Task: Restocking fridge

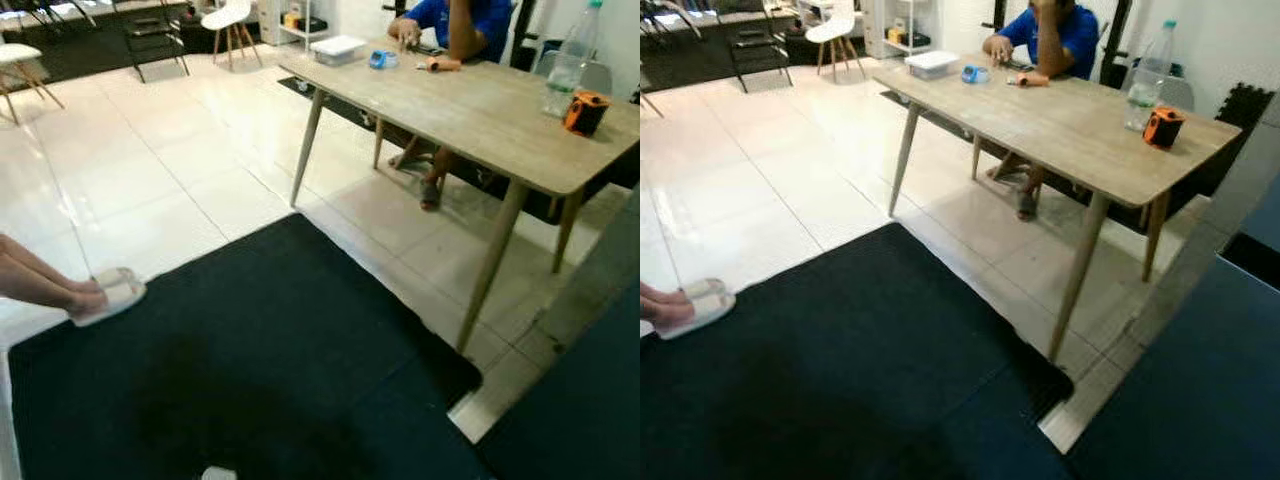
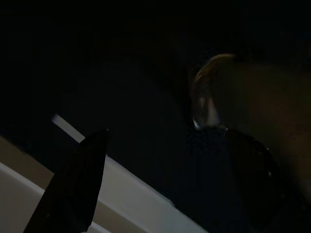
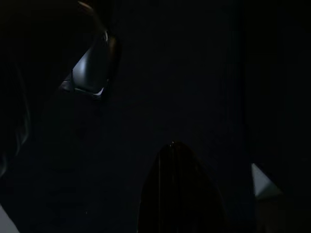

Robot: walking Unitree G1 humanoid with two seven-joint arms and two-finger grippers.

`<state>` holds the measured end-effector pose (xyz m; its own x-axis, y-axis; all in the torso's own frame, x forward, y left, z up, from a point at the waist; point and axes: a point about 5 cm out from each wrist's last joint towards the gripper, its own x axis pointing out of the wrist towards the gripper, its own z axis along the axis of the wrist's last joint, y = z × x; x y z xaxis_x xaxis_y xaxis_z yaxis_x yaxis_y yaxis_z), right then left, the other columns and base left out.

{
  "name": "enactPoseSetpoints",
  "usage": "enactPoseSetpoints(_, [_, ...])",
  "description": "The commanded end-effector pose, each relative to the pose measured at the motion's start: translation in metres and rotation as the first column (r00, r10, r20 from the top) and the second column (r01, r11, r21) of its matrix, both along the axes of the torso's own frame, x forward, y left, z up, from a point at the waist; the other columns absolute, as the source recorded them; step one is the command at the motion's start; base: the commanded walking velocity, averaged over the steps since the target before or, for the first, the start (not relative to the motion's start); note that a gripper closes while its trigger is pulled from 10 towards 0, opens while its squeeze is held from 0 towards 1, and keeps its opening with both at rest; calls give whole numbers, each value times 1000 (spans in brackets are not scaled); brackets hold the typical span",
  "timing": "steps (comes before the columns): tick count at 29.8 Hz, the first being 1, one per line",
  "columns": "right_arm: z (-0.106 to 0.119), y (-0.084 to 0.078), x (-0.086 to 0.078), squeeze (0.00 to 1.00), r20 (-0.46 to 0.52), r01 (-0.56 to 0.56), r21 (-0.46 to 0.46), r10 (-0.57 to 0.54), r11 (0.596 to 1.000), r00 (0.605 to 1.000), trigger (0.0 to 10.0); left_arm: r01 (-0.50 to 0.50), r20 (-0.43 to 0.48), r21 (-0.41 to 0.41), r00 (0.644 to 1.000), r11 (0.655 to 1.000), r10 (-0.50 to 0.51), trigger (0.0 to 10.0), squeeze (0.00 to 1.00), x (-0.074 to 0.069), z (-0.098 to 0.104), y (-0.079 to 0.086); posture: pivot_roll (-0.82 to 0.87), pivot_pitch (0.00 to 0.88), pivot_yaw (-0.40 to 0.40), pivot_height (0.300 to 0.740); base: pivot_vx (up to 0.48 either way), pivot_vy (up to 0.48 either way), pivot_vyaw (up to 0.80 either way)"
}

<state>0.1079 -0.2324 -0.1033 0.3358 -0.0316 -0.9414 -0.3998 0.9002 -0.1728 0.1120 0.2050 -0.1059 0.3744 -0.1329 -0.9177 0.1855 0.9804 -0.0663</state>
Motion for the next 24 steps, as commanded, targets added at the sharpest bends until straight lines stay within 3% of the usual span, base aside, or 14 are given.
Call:
enactPoseSetpoints(1, [0, 8, 7, 0, 22, -14, 20, 13, 1000, 1000, 10000, 25, -57, -38, 998, 999, -27, 10000, 0, -16, -6, -12, -74, 48, -22, 740, 352, 0, 0])
enactPoseSetpoints(9, [0, 8, 5, 0, 10, -7, 22, 7, 1000, 1000, 10000, 28, -57, -39, 998, 999, -30, 10000, 0, -16, -6, -12, -76, 50, -20, 740, 352, 0, 0])
enactPoseSetpoints(15, [0, 8, 7, 0, 13, 0, 23, 0, 1000, 1000, 10000, 26, -55, -42, 998, 999, -28, 10000, 0, -16, -6, -13, -73, 51, -24, 740, 356, 0, -800])
enactPoseSetpoints(24, [0, 9, 7, 0, 17, -8, 18, 7, 1000, 1000, 10000, 30, -58, -43, 998, 999, -32, 10000, 0, -17, -6, -13, -72, 53, -24, 740, 353, 0, 0])
